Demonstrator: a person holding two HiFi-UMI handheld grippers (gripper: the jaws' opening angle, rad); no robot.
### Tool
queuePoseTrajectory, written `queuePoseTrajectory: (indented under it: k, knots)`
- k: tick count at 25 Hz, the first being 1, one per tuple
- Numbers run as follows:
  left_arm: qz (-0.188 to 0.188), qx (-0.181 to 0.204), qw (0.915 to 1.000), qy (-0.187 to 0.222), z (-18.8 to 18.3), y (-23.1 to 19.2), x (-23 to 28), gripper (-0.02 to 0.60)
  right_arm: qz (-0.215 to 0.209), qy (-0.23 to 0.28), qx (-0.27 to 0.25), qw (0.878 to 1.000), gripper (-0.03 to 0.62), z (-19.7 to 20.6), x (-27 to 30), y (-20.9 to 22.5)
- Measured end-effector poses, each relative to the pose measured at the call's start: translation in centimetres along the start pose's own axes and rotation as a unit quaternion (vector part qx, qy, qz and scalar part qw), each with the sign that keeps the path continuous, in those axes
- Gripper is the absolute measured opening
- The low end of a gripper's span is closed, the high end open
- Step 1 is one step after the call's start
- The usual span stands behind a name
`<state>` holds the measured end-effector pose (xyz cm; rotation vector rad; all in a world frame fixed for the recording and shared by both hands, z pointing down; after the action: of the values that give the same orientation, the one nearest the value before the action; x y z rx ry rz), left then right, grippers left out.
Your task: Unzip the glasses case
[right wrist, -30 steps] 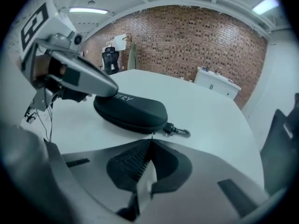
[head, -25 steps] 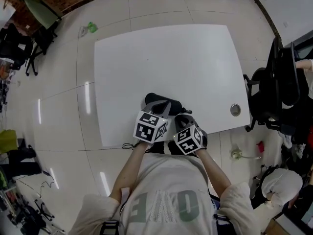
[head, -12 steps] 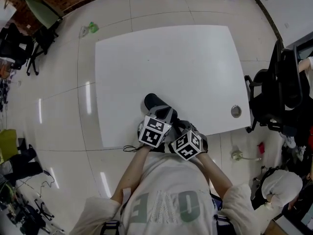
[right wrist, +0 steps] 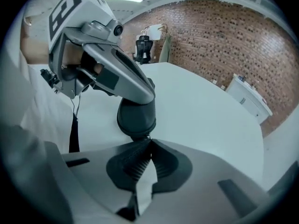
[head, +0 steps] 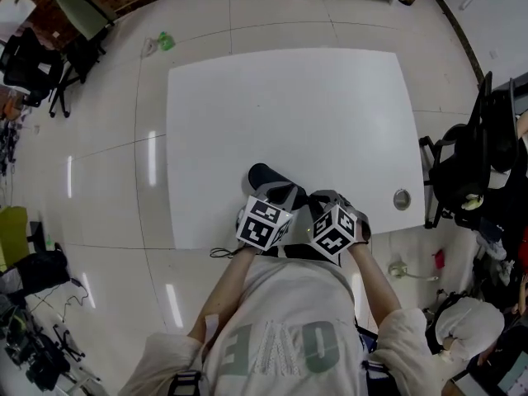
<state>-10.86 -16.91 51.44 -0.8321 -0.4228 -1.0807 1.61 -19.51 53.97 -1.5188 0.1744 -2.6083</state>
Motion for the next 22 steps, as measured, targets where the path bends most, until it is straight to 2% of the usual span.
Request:
queuePoseTrajectory:
  k: [2, 4, 9, 14, 16, 19, 22]
  knots:
    - [0.002, -0.001, 1.0000, -0.001, -0.1, 0.0, 0.1, -0.002, -0.011, -0.003, -0.037, 0.999, 0.000, -0.4, 0.5, 1.2]
    - [0.003, -0.002, 1.0000, -0.001, 0.0, 0.0, 0.3, -0.002, -0.020, 0.002, -0.052, 0.998, 0.000, -0.6, 1.1, 1.8]
    - [0.005, 0.000, 1.0000, 0.000, 0.2, -0.3, -0.3, -0.002, -0.018, 0.013, -0.045, 0.999, 0.000, -1.1, 1.5, 1.6]
    - [0.004, -0.001, 1.0000, 0.003, 0.1, -1.2, -0.7, -0.002, 0.008, 0.025, -0.033, 0.999, 0.002, -1.5, 1.1, 0.9]
    - [0.004, -0.001, 1.0000, 0.005, 0.0, -1.4, -0.5, -0.002, 0.018, 0.035, -0.010, 0.999, 0.002, -1.0, 0.2, 0.8]
    - [0.000, -0.002, 1.0000, 0.008, -0.2, -1.9, 0.2, -0.002, 0.029, 0.071, 0.061, 0.995, 0.002, 0.1, -1.6, 1.3]
    - [-0.008, -0.016, 0.9992, 0.037, -0.2, -1.4, -0.3, -0.002, 0.057, 0.128, 0.166, 0.976, 0.002, 1.7, -4.4, 1.4]
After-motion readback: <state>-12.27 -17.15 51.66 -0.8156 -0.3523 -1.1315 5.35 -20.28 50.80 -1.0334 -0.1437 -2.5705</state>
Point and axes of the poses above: the fingertips, and each gripper's own axes: x forward along the fingers, y to its right, z out of its underside, the point moved 9 cm from there along -x, backward along the fingers, and after that the axes turned 9 degrees about -x, right-handed, at the moved point
